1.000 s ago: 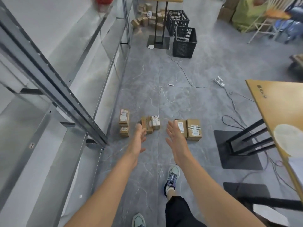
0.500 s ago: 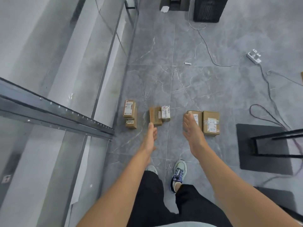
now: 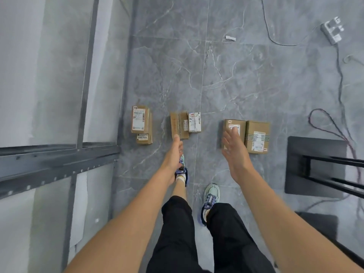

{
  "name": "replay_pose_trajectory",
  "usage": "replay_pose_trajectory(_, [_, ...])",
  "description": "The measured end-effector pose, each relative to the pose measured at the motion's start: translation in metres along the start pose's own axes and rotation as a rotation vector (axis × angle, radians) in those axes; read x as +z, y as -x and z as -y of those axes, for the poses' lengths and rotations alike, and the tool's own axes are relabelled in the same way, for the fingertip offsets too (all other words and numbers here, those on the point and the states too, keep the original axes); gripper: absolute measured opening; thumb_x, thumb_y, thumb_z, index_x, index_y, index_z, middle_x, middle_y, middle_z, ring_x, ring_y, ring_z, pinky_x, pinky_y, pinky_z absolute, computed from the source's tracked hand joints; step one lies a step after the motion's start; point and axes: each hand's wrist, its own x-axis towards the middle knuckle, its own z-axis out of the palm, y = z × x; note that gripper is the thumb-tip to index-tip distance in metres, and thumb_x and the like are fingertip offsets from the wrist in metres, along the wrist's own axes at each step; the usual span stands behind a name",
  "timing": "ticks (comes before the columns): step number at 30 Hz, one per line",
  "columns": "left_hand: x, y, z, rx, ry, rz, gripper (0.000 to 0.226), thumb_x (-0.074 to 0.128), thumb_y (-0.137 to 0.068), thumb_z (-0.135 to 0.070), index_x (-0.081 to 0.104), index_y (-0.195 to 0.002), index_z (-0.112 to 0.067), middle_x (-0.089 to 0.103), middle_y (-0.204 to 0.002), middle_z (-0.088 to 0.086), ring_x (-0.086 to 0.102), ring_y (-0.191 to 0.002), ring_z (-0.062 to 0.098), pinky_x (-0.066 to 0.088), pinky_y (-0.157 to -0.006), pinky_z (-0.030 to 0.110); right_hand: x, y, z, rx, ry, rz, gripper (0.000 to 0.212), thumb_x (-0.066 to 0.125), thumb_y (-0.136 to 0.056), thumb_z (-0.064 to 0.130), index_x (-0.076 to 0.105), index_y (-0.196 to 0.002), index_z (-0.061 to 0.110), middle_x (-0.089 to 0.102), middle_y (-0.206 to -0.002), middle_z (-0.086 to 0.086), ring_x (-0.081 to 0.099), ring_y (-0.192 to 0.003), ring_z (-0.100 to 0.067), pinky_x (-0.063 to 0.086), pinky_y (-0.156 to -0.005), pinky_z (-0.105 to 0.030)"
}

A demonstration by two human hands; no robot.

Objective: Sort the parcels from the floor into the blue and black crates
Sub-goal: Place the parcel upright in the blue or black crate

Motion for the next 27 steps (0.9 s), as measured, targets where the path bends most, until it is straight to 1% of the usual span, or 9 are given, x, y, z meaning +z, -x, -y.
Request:
replay_pose_trajectory(3, [-0.007,-0.05,-0.018,-0.029,-0.064,0.025,0.076,0.018,-0.104,-0.067,0.03,-0.161,-0.018,0.032,-0.166,0.003,0.031,-0.152,0.021,0.026,-0.123,0.051,0.007,-0.044,0.0,0.041,0.001,-0.03,0.072,0.031,-0.107,0.064,0.027,-0.166,0.024,0.031,-0.171,0.004,0.029,-0.157,-0.015,0.023,-0.129,-0.044])
replay_pose_trajectory(6, [-0.008,-0.104,-0.029,-0.048,-0.111,0.04,0.075,0.018,-0.104,-0.066,0.029,-0.161,-0.019,0.032,-0.166,0.003,0.03,-0.152,0.019,0.022,-0.124,0.051,0.011,-0.094,-0.007,0.082,0.026,-0.031,0.075,0.033,-0.105,0.067,0.025,-0.167,0.025,0.028,-0.172,0.006,0.027,-0.157,-0.013,0.022,-0.129,-0.043])
replay_pose_trajectory(10, [-0.001,-0.183,-0.032,-0.082,-0.092,0.015,0.073,0.021,-0.104,-0.066,0.034,-0.159,-0.019,0.037,-0.163,0.003,0.036,-0.149,0.019,0.027,-0.122,0.051,0.013,-0.177,-0.031,0.148,0.063,-0.031,0.078,0.035,-0.105,0.069,0.026,-0.167,0.022,0.029,-0.171,0.005,0.029,-0.156,-0.012,0.021,-0.13,-0.045])
replay_pose_trajectory(12, [0.004,-0.227,-0.023,-0.103,-0.1,0.008,0.073,0.02,-0.105,-0.065,0.034,-0.159,-0.019,0.037,-0.163,0.004,0.038,-0.147,0.019,0.028,-0.122,0.051,0.013,-0.22,-0.052,0.189,0.095,0.0,0.078,0.034,-0.104,0.07,0.025,-0.167,0.024,0.027,-0.172,0.006,0.027,-0.157,-0.013,0.02,-0.13,-0.045])
replay_pose_trajectory(16, [0.015,-0.312,0.008,-0.163,-0.135,-0.015,0.074,0.017,-0.103,-0.068,0.034,-0.159,-0.023,0.031,-0.166,0.004,0.033,-0.15,0.022,0.026,-0.122,0.052,0.011,-0.303,-0.101,0.254,0.14,0.034,0.076,0.031,-0.104,0.072,0.024,-0.167,0.029,0.023,-0.173,0.006,0.022,-0.159,-0.016,0.015,-0.13,-0.05])
replay_pose_trajectory(19, [0.024,-0.365,0.033,-0.193,-0.127,-0.022,0.074,0.017,-0.102,-0.071,0.034,-0.159,-0.027,0.029,-0.167,0.004,0.031,-0.151,0.025,0.025,-0.123,0.055,0.011,-0.353,-0.135,0.304,0.172,0.054,0.08,0.03,-0.102,0.075,0.021,-0.167,0.03,0.019,-0.175,0.005,0.02,-0.16,-0.016,0.012,-0.13,-0.053])
replay_pose_trajectory(21, [0.029,-0.395,0.044,-0.202,-0.118,-0.027,0.076,0.016,-0.1,-0.073,0.031,-0.16,-0.029,0.027,-0.168,0.003,0.028,-0.152,0.024,0.022,-0.123,0.056,0.012,-0.378,-0.156,0.333,0.174,0.059,0.082,0.03,-0.101,0.077,0.019,-0.168,0.031,0.016,-0.175,0.005,0.017,-0.161,-0.016,0.009,-0.13,-0.054])
replay_pose_trajectory(24, [0.036,-0.43,0.056,-0.197,-0.097,-0.044,0.076,0.015,-0.1,-0.074,0.029,-0.16,-0.03,0.025,-0.169,0.0,0.025,-0.154,0.022,0.019,-0.124,0.056,0.015,-0.406,-0.177,0.339,0.186,0.046,0.086,0.032,-0.098,0.079,0.018,-0.168,0.031,0.014,-0.176,0.006,0.015,-0.161,-0.018,0.009,-0.131,-0.053])
replay_pose_trajectory(27, [0.045,-0.452,0.062,-0.153,-0.074,-0.012,0.068,0.012,-0.104,-0.068,0.036,-0.158,-0.033,0.032,-0.166,-0.003,0.027,-0.153,0.02,0.018,-0.124,0.053,0.018,-0.425,-0.188,0.322,0.185,0.039,0.078,0.028,-0.103,0.074,0.021,-0.167,0.032,0.015,-0.175,0.006,0.014,-0.161,-0.019,0.009,-0.131,-0.05])
